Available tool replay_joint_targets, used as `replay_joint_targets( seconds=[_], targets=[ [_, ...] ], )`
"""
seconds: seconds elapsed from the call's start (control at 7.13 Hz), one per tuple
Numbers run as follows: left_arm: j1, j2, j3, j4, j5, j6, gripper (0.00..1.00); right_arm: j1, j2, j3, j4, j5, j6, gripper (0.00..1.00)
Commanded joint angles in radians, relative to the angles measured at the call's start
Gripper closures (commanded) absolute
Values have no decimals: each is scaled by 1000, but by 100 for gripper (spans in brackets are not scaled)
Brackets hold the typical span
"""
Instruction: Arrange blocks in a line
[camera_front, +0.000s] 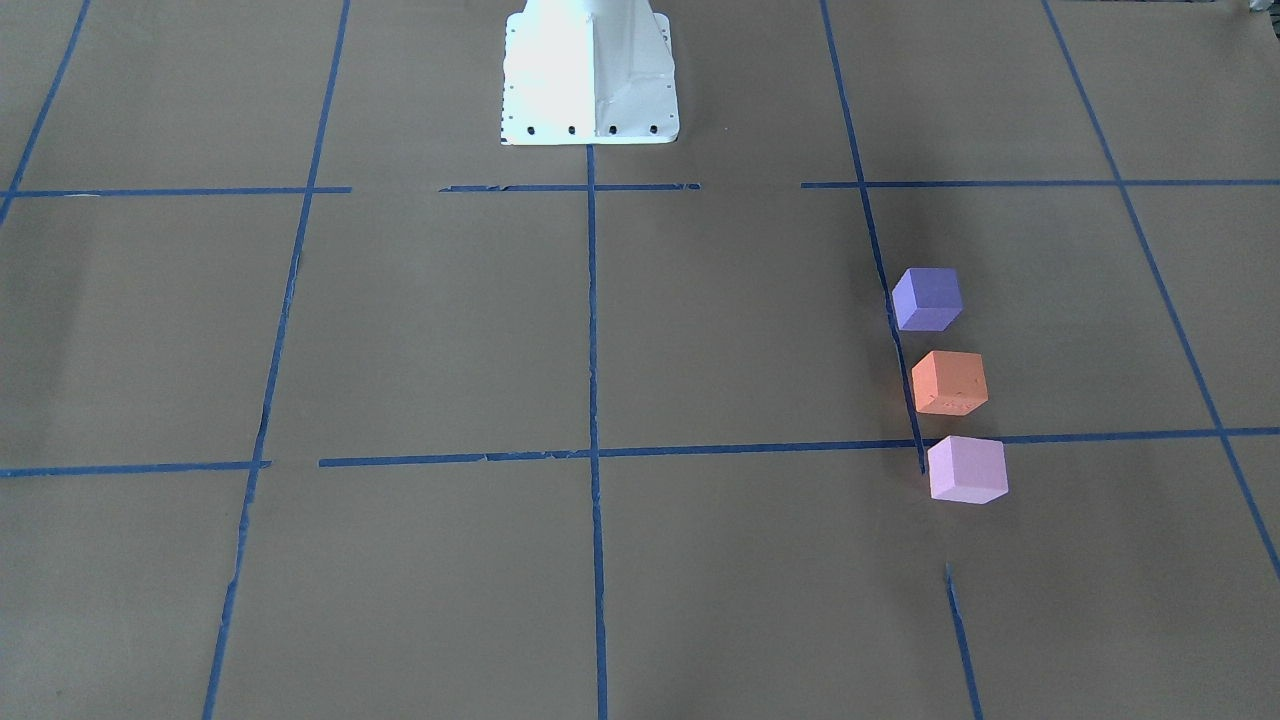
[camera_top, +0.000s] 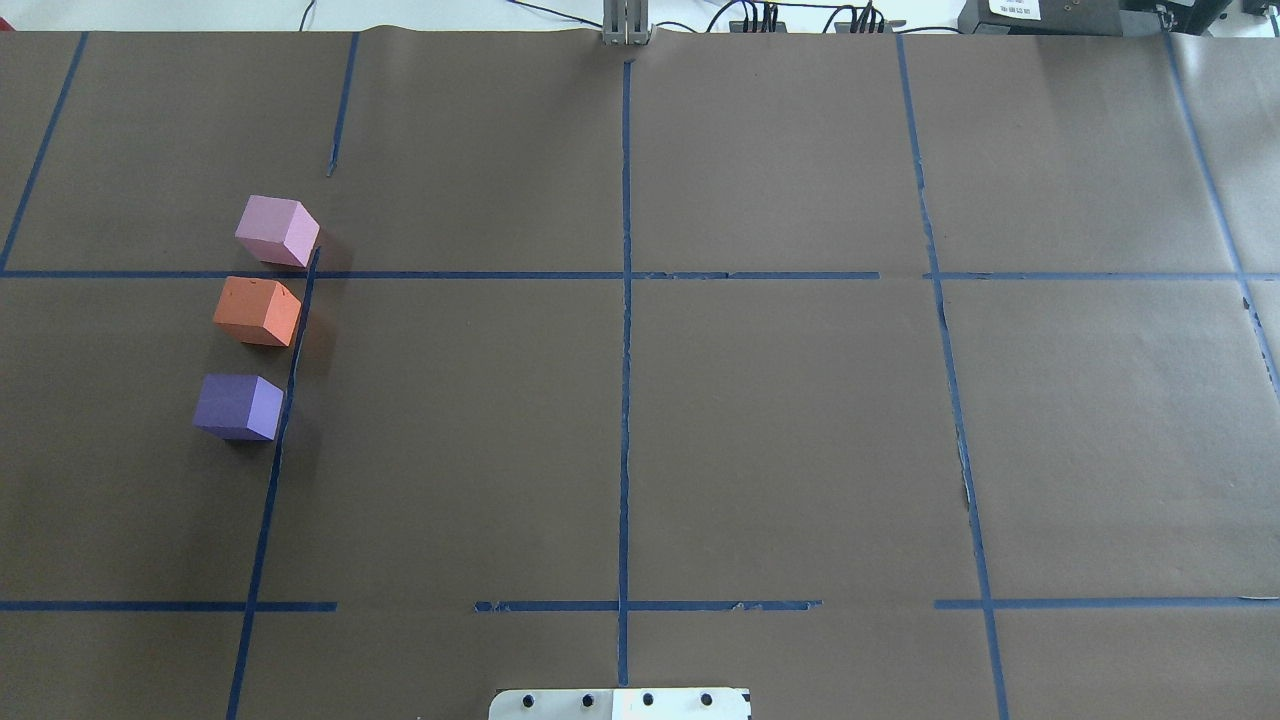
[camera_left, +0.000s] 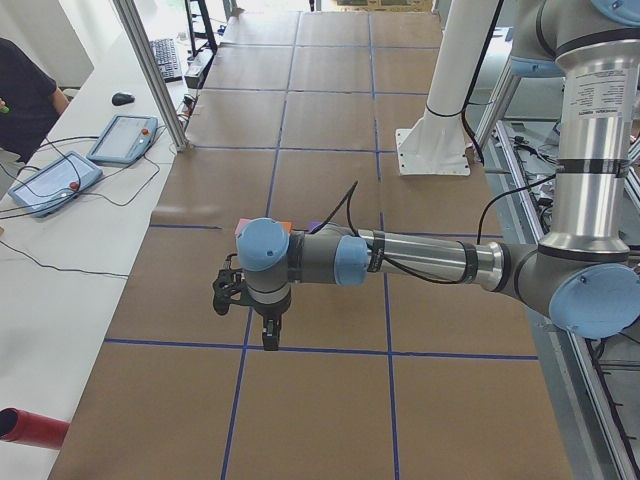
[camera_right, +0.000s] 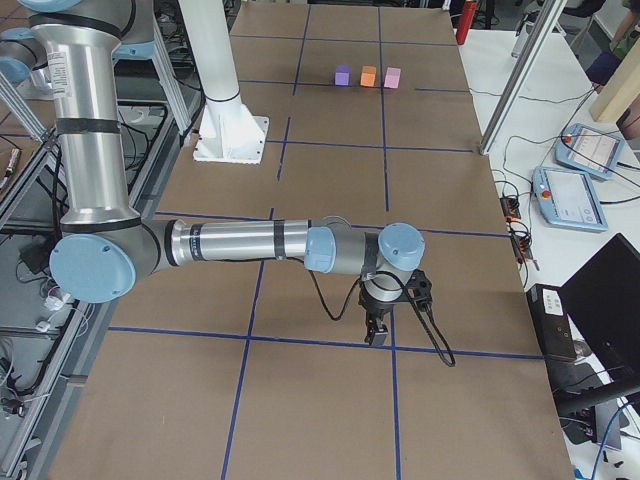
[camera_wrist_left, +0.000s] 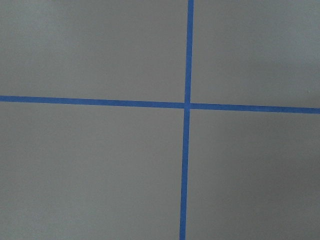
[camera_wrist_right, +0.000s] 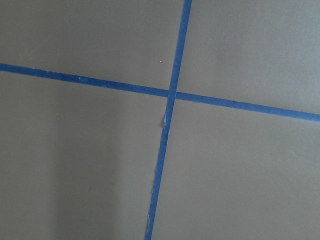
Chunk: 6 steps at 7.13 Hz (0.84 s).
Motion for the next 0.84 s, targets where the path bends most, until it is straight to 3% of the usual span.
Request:
replay_joint_targets(
  seconds=[0.0, 0.7],
  targets=[
    [2, -1, 9, -3, 0, 0, 0, 0, 0, 0, 0, 0, 0, 0],
    [5, 1, 12, -14, -5, 0, 0, 0, 0, 0, 0, 0, 0, 0]
  ],
)
